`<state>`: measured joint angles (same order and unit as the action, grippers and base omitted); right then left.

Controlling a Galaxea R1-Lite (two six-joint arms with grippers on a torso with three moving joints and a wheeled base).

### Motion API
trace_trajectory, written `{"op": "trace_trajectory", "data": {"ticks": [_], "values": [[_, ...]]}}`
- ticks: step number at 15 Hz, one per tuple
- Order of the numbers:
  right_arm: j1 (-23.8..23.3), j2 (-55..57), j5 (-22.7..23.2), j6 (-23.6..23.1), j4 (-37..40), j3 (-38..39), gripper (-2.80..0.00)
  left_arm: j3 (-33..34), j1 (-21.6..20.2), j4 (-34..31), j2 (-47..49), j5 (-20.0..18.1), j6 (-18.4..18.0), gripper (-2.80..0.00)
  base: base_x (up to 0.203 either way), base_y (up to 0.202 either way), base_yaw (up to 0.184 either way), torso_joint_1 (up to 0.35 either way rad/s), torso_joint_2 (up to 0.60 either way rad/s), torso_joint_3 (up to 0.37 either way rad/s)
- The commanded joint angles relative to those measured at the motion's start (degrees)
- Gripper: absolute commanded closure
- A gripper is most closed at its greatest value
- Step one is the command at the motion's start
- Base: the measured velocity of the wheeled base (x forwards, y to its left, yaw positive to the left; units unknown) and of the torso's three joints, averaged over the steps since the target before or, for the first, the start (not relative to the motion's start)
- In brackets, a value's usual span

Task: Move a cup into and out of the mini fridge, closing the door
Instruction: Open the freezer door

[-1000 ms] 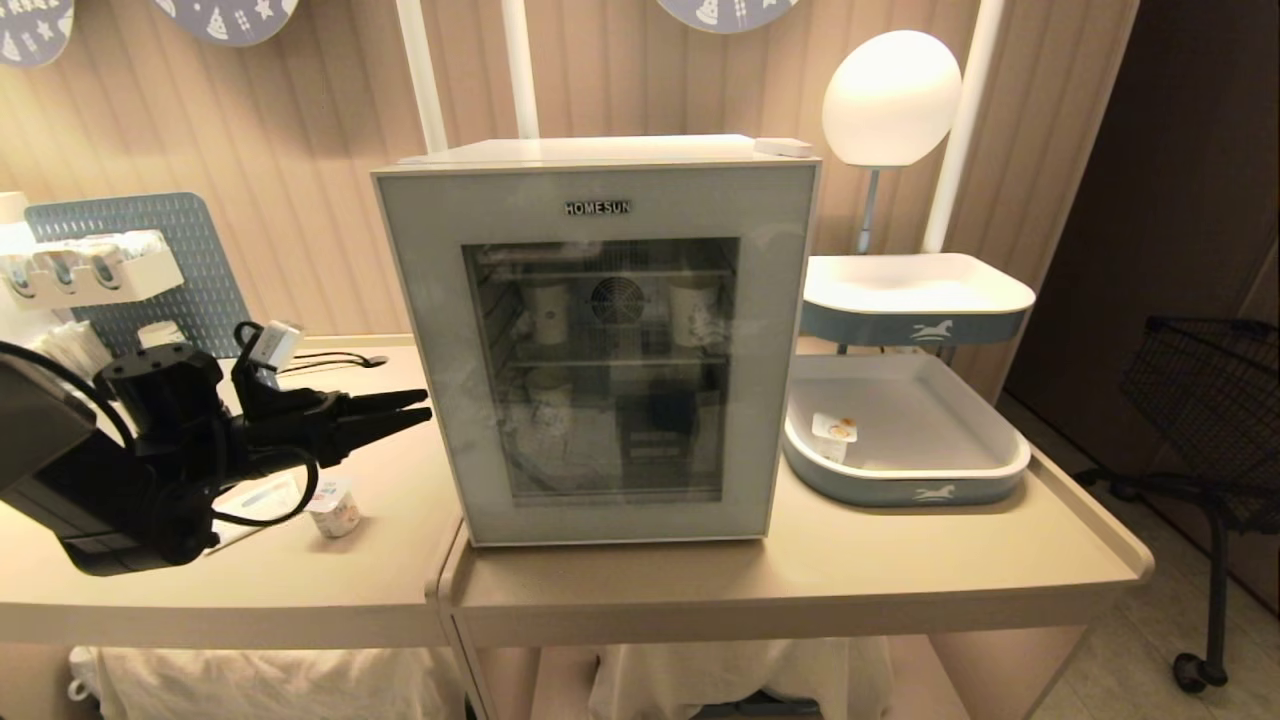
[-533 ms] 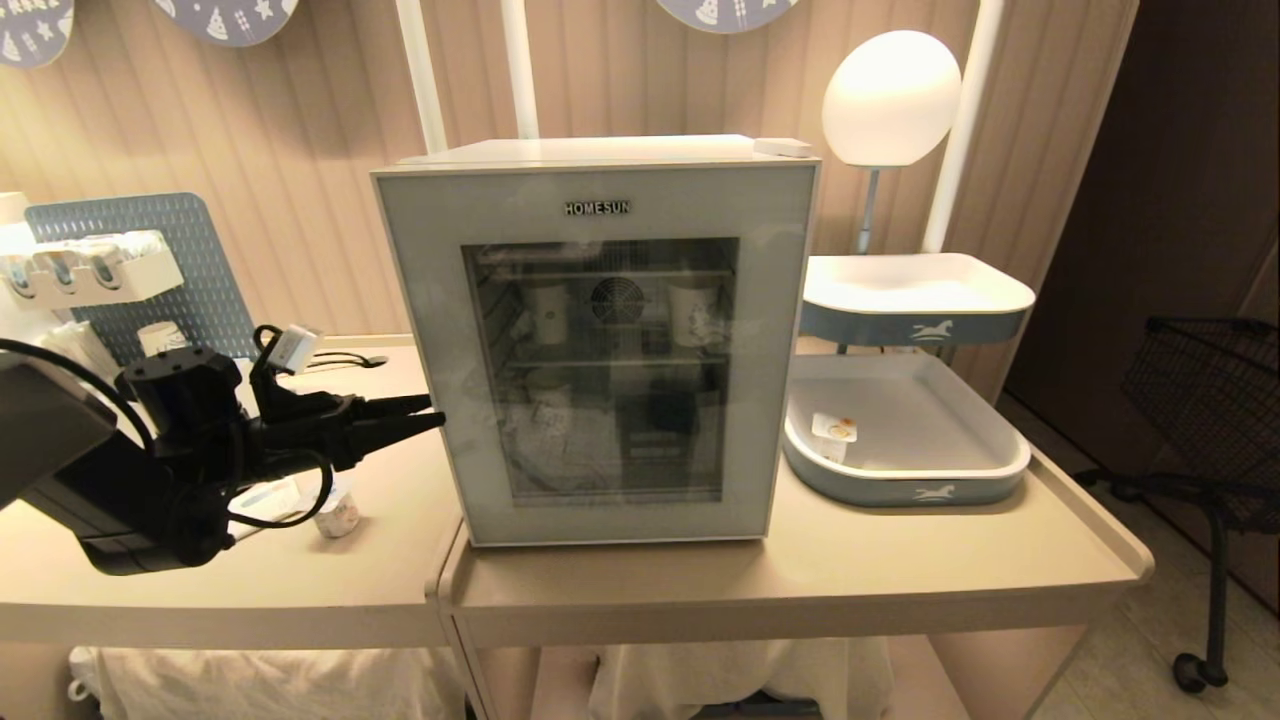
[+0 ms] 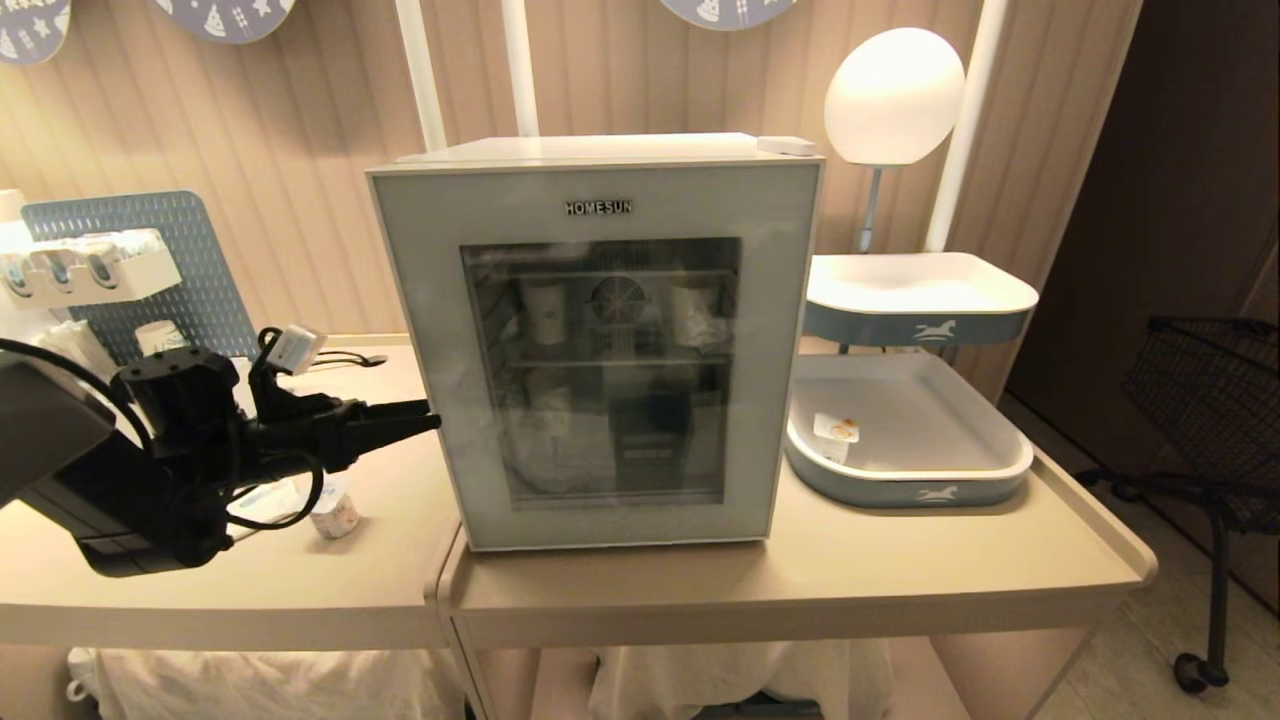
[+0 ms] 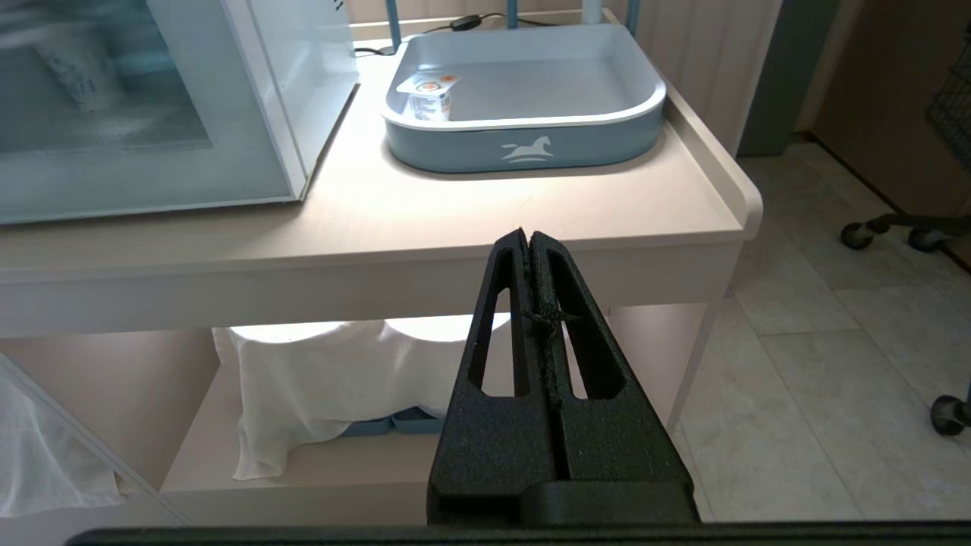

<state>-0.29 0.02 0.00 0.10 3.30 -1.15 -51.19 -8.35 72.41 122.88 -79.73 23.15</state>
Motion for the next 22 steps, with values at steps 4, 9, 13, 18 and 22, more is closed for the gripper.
{"op": "trace_trajectory", "data": {"ticks": [4,9,13,18,22], "values": [[0.0,0.0,0.0,0.0,0.0,0.0,0.0,0.4,0.4,0.6,-2.0,-4.1,1.1,-2.8,0.0,0.0,0.0,0.0,0.0,0.0],[0.0,0.0,0.0,0.0,0.0,0.0,0.0,5.2,0.9,0.8,-6.2,-5.4,1.0,-2.8,0.0,0.0,0.0,0.0,0.0,0.0],[0.0,0.0,0.0,0.0,0.0,0.0,0.0,10.7,2.6,0.8,-11.6,-5.4,1.0,-2.8,0.0,0.0,0.0,0.0,0.0,0.0],[0.0,0.1,0.0,0.0,0.0,0.0,0.0,17.8,8.6,0.8,-19.2,-5.3,1.0,-2.8,0.0,0.0,0.0,0.0,0.0,0.0],[0.0,0.0,0.0,0.0,0.0,0.0,0.0,22.3,11.3,0.7,-23.5,-5.1,1.2,-2.8,0.0,0.0,0.0,0.0,0.0,0.0]]}}
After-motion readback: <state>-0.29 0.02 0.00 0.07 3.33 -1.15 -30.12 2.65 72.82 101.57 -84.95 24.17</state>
